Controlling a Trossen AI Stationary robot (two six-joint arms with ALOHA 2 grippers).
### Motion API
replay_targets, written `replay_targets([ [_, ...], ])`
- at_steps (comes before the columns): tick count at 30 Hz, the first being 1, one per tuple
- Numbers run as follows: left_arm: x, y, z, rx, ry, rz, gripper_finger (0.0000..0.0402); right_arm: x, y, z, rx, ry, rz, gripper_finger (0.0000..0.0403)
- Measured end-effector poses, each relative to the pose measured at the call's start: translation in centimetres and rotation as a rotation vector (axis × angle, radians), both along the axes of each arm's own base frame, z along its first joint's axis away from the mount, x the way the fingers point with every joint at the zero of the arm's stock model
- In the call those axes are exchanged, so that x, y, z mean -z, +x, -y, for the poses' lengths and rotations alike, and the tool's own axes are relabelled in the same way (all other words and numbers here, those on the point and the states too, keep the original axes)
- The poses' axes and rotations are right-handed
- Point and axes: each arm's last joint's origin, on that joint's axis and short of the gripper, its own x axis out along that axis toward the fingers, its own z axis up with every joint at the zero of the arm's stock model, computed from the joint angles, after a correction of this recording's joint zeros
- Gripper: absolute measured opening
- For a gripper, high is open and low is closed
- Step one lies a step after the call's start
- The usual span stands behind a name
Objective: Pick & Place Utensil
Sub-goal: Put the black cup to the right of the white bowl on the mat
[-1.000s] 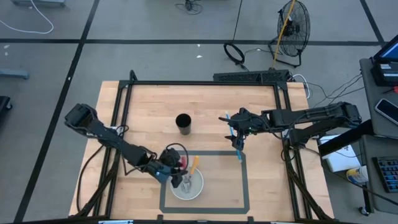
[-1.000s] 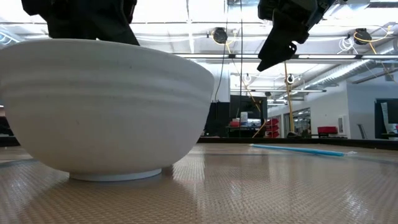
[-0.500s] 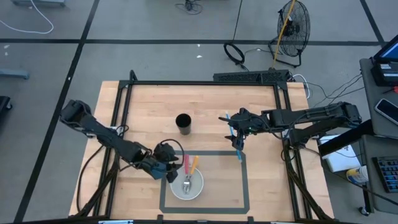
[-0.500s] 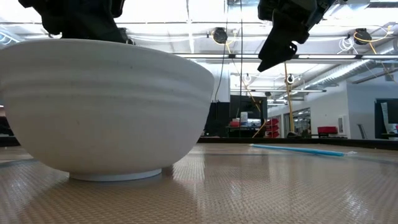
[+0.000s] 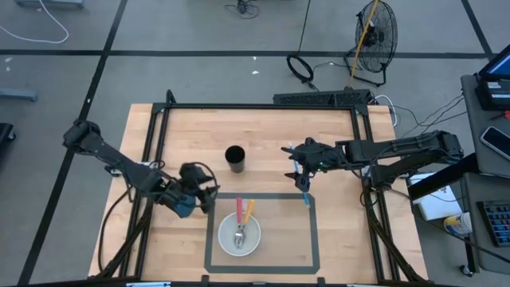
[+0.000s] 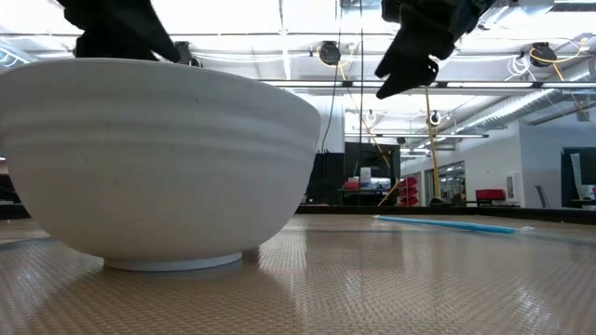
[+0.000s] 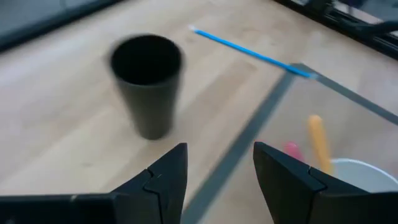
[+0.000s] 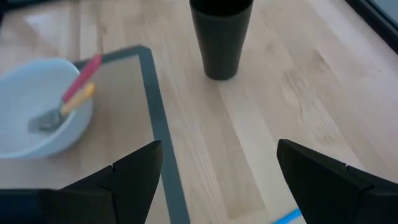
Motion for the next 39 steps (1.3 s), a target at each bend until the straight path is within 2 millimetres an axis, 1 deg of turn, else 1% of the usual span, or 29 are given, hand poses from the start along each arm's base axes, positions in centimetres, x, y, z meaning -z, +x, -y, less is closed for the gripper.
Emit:
replay_targets([
  [7,-1.0,-1.4,-1.9,-0.028,0.059,-0.039,0.0188,-0.8,0.6,0.0,0.046,0.064,0.11,0.0313],
  [13,-1.3,-2.5,-3.5,-0.068,0.103,-0.105,0.0188,-1.4,2.1,0.0,0.071,0.111,0.261,0.0313],
  [16,-1.1,-2.7,-4.6,-0.11,0.077,-0.105,0.0188,-1.2,2.4,0.1,0.088,0.128,0.265,0.0313],
  [20,0.0,-2.1,-6.6,-0.167,-0.028,-0.091,0.0188,-1.3,2.6,0.2,0.105,0.15,0.289,0.0313],
  [24,1.1,-0.8,-8.7,-0.151,-0.131,-0.03,0.0188,-1.4,2.7,0.2,0.109,0.157,0.302,0.0313],
  [29,1.1,0.3,-11.2,-0.139,-0.18,0.046,0.0188,-1.4,2.6,0.3,0.119,0.171,0.3,0.0313],
  [34,1.1,0.1,-13.3,-0.176,-0.2,0.039,0.0188,-1.3,2.6,0.0,0.116,0.182,0.294,0.0313],
  [39,1.6,1.2,-15.0,-0.119,-0.261,0.071,0.0188,-1.3,2.6,-0.1,0.116,0.181,0.293,0.0313],
])
